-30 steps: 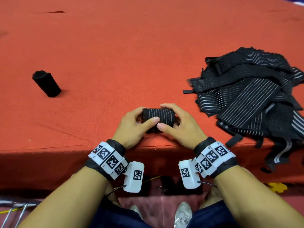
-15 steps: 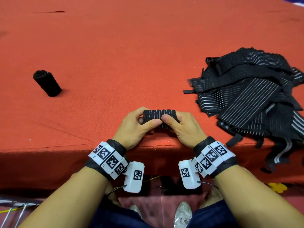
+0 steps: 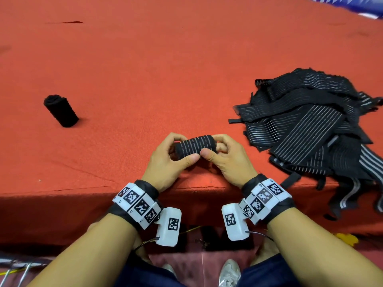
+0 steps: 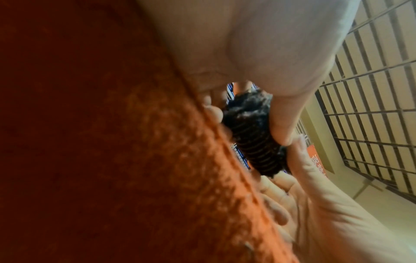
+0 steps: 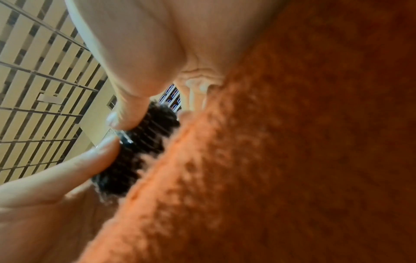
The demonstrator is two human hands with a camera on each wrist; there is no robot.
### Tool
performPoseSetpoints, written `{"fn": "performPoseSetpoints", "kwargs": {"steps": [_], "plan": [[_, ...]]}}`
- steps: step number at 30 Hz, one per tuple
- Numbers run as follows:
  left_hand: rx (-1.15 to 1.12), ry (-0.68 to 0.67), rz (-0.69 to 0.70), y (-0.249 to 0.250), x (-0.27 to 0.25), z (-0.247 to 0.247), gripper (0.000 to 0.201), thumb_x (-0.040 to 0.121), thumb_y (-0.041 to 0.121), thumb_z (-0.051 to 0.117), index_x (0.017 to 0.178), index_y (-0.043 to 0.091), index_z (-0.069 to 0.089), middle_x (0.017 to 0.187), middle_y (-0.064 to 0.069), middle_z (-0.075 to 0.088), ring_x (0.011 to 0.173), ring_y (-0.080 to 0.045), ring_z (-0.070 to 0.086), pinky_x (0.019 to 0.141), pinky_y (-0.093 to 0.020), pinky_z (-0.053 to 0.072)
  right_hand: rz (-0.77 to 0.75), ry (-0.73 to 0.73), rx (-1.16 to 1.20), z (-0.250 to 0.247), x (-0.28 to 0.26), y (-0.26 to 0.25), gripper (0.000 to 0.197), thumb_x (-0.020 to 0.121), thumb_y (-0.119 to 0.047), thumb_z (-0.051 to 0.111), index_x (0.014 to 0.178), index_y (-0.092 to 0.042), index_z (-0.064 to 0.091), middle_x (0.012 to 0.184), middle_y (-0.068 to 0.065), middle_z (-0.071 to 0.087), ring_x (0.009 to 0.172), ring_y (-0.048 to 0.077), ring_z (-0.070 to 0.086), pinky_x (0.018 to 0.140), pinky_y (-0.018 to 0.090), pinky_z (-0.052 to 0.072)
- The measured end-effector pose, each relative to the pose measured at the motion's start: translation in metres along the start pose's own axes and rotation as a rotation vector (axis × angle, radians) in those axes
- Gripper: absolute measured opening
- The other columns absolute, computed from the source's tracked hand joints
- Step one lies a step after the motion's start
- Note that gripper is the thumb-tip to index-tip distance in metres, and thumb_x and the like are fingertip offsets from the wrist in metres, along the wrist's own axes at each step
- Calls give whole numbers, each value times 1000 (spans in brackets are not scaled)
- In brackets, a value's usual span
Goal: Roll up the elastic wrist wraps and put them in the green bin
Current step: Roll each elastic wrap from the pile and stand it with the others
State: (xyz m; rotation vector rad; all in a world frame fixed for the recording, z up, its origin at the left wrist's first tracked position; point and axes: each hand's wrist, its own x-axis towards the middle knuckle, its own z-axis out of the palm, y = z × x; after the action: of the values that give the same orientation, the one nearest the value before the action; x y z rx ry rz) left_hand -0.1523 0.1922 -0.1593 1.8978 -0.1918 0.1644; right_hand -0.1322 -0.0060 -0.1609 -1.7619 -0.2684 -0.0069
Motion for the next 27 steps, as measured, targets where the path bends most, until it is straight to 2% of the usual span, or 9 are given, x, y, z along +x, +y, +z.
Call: {"fn": "performPoseSetpoints", "kwargs": {"steps": [2,4,6,9,11,14,17,20,27], "plan": [[-57,42,-1,1,1,-1,39,70,32,83,99,26,58,82,18,59,74,-3,55,71,-21,47,41,60,-1,2,1,-2,52,74,-39,87,113,-19,60,79,-4,72,63,22,65,68,38,55],[-117,99,-5,2,3,-3,41,66,26,81,97,22,55,84,14,56,72,0,50,69,-18,43,49,141,-69,7,3,-5,43,73,-41,87,103,-27,59,81,-4,71,68,27,68,72,40,55],[-158,152,-19,1,3,-5,44,61,27,81,94,25,52,85,11,53,69,1,46,66,-18,41,43,186,-131,14,4,-12,31,73,-42,83,88,-27,60,72,-7,66,65,18,64,72,38,53],[-147,216,-3,0,1,-11,53,55,43,82,94,28,49,88,13,55,74,-2,48,69,-23,41,20,117,-156,34,6,-31,20,80,-29,82,78,-23,63,65,-7,64,57,9,59,64,29,49],[-140,253,1,3,-2,-20,55,55,44,84,94,28,48,88,13,58,75,-5,51,69,-27,43,9,80,-127,50,9,-42,16,84,-23,79,82,-20,63,67,-1,68,58,12,64,60,28,48],[-139,311,6,8,-6,-41,51,58,40,84,94,29,50,95,13,62,86,-4,61,76,-26,50,3,47,-122,72,18,-56,12,87,-21,76,93,-19,66,77,-5,70,65,13,69,61,30,50],[-103,374,11,7,-13,-69,49,63,38,82,104,27,55,104,15,64,101,-4,63,91,-26,48,-20,-57,-132,99,26,-67,21,88,-21,73,108,-23,66,101,-8,72,80,15,72,72,40,59],[-29,434,3,1,-22,-100,52,69,30,77,118,26,60,117,12,66,113,-3,61,96,-28,46,-53,-146,-140,132,37,-79,31,85,-21,70,116,-27,65,113,-13,70,91,17,71,82,45,59],[-18,586,-67,-24,-35,-187,58,76,6,78,126,32,63,124,15,68,119,-3,62,99,-27,47,-120,-299,-116,224,65,-103,51,84,-2,74,131,-14,57,126,-3,67,109,10,66,102,36,51]]}}
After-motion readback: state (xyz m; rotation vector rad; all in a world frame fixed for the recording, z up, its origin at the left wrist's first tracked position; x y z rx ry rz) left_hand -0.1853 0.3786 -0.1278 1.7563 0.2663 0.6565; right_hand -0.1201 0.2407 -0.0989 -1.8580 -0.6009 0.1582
